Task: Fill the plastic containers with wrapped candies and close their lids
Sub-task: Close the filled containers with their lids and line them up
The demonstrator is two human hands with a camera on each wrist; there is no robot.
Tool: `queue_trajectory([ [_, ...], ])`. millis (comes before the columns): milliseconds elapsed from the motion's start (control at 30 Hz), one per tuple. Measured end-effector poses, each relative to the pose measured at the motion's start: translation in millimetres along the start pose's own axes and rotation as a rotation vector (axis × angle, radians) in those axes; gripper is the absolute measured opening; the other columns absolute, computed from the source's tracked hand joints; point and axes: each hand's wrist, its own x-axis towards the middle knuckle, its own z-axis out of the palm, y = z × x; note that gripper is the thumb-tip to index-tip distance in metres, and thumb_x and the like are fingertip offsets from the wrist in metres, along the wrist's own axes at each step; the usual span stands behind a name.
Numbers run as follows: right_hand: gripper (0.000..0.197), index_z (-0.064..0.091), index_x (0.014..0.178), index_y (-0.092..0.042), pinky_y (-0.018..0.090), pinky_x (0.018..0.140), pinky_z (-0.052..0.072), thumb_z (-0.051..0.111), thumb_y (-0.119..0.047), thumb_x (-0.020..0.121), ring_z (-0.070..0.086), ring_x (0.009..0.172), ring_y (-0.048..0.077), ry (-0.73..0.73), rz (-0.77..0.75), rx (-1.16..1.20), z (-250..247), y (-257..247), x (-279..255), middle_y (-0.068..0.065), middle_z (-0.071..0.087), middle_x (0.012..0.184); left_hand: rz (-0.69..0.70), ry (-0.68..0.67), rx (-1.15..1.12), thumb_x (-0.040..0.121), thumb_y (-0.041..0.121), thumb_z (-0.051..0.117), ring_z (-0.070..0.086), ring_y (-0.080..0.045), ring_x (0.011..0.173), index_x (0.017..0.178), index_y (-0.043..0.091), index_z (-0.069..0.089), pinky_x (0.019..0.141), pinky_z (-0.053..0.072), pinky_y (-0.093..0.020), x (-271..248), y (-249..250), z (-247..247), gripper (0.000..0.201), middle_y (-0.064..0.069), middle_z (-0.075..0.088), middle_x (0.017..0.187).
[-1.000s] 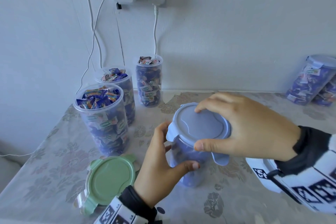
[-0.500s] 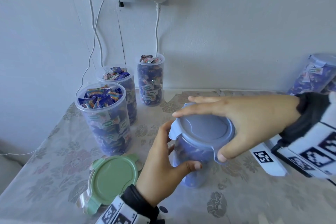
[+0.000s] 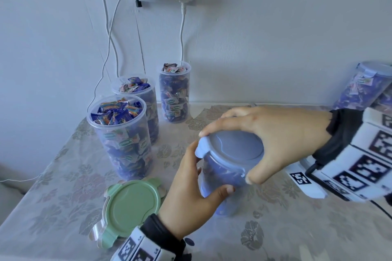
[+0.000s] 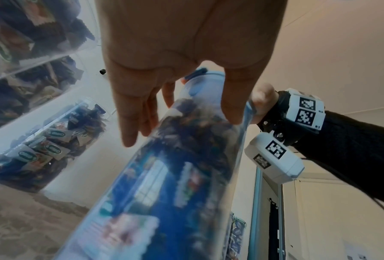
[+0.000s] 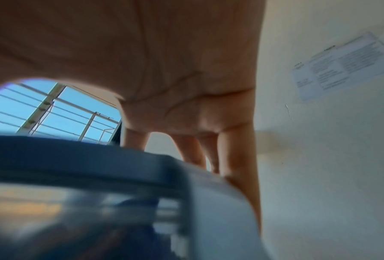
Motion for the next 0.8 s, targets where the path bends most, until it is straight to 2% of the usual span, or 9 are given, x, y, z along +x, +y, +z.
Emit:
queue_trajectory([
  [167, 0.082, 0.044, 0.118, -0.042, 0.030, 0.059, 0.034, 0.026, -0.092, 0.056, 0.045, 0.069, 0.019, 0.212, 0.211, -0.296, 15.0, -6.1, 5.4, -0.010, 0.040, 0.064, -0.049, -0.044, 0.044, 0.057, 0.053, 0.075, 0.027, 0.012, 0.130, 0.142, 0.028, 0.014, 0.094, 0.028, 0.001, -4.6, 3.6, 4.2, 0.107, 0.014, 0.030, 0.144],
  [300, 0.082, 0.053, 0.099, -0.026, 0.028, 0.047, 0.020, 0.000, -0.081, 0.066, 0.041, 0.065, 0.022, 0.269, 0.311, -0.380, 17.4, -13.1, 4.6, -0.006, 0.035, 0.058, -0.069, -0.020, 0.079, 0.053, 0.060, 0.075, 0.029, 0.015, 0.126, 0.130, 0.045, 0.020, 0.092, 0.032, -0.001, 2.4, 8.7, 10.5, 0.095, 0.023, 0.030, 0.139],
  [400, 0.090, 0.059, 0.100, -0.030, 0.029, 0.056, 0.030, -0.006, -0.079, 0.061, 0.048, 0.072, 0.023, 0.226, 0.354, -0.333, 8.4, -0.4, 1.0, -0.005, 0.049, 0.067, -0.056, -0.010, 0.091, 0.063, 0.034, 0.085, 0.040, 0.014, 0.115, 0.116, 0.047, 0.031, 0.086, 0.035, -0.001, 12.5, 11.1, 10.3, 0.077, 0.025, 0.043, 0.126],
  [467, 0.086, 0.046, 0.126, -0.042, 0.031, 0.080, 0.042, 0.003, -0.084, 0.064, 0.055, 0.104, 0.022, 0.081, 0.335, -0.199, 0.2, 10.5, -1.6, -0.002, 0.059, 0.112, -0.051, -0.021, 0.080, 0.066, 0.023, 0.084, 0.044, 0.012, 0.111, 0.113, 0.045, 0.034, 0.084, 0.039, -0.004, 17.7, 11.6, 7.3, 0.072, 0.025, 0.048, 0.122],
  [500, 0.073, 0.028, 0.137, -0.052, 0.031, 0.097, 0.037, 0.019, -0.082, 0.071, 0.043, 0.128, 0.017, -0.003, 0.287, -0.089, -4.8, 14.2, -2.5, -0.004, 0.043, 0.141, -0.054, -0.036, 0.075, 0.067, 0.022, 0.083, 0.044, 0.012, 0.111, 0.114, 0.045, 0.034, 0.083, 0.041, -0.006, 19.4, 11.9, 5.7, 0.072, 0.025, 0.048, 0.122],
  [533, 0.066, 0.013, 0.138, -0.060, 0.027, 0.107, 0.026, 0.037, -0.071, 0.077, 0.022, 0.140, 0.006, -0.086, 0.205, 0.029, -8.7, 17.6, -2.7, -0.011, 0.021, 0.154, -0.059, -0.048, 0.073, 0.068, 0.022, 0.083, 0.044, 0.011, 0.112, 0.115, 0.046, 0.034, 0.083, 0.042, -0.006, 20.4, 11.9, 4.1, 0.072, 0.026, 0.048, 0.122],
  [567, 0.072, 0.007, 0.136, -0.064, 0.022, 0.108, 0.016, 0.053, -0.056, 0.082, 0.005, 0.140, -0.008, -0.167, 0.126, 0.122, -12.4, 20.1, -3.3, -0.020, 0.010, 0.154, -0.062, -0.057, 0.073, 0.068, 0.023, 0.082, 0.044, 0.012, 0.112, 0.116, 0.046, 0.033, 0.083, 0.043, -0.007, 21.3, 11.9, 2.7, 0.072, 0.026, 0.048, 0.122],
  [633, 0.089, 0.008, 0.134, -0.067, 0.016, 0.104, 0.009, 0.069, -0.032, 0.080, -0.005, 0.128, -0.022, -0.273, 0.031, 0.162, -15.2, 25.5, -2.1, -0.029, 0.012, 0.147, -0.066, -0.068, 0.075, 0.068, 0.024, 0.082, 0.043, 0.013, 0.113, 0.117, 0.046, 0.033, 0.082, 0.043, -0.006, 22.7, 12.5, 0.7, 0.073, 0.026, 0.048, 0.122],
  [800, 0.096, 0.020, 0.128, -0.071, 0.020, 0.101, 0.029, 0.080, -0.028, 0.068, 0.024, 0.126, -0.009, -0.248, -0.026, 0.169, -7.5, 33.9, 8.3, -0.027, 0.023, 0.137, -0.069, -0.078, 0.069, 0.068, 0.026, 0.081, 0.043, 0.014, 0.112, 0.117, 0.044, 0.032, 0.082, 0.044, -0.005, 23.6, 13.5, -0.1, 0.072, 0.023, 0.047, 0.123],
])
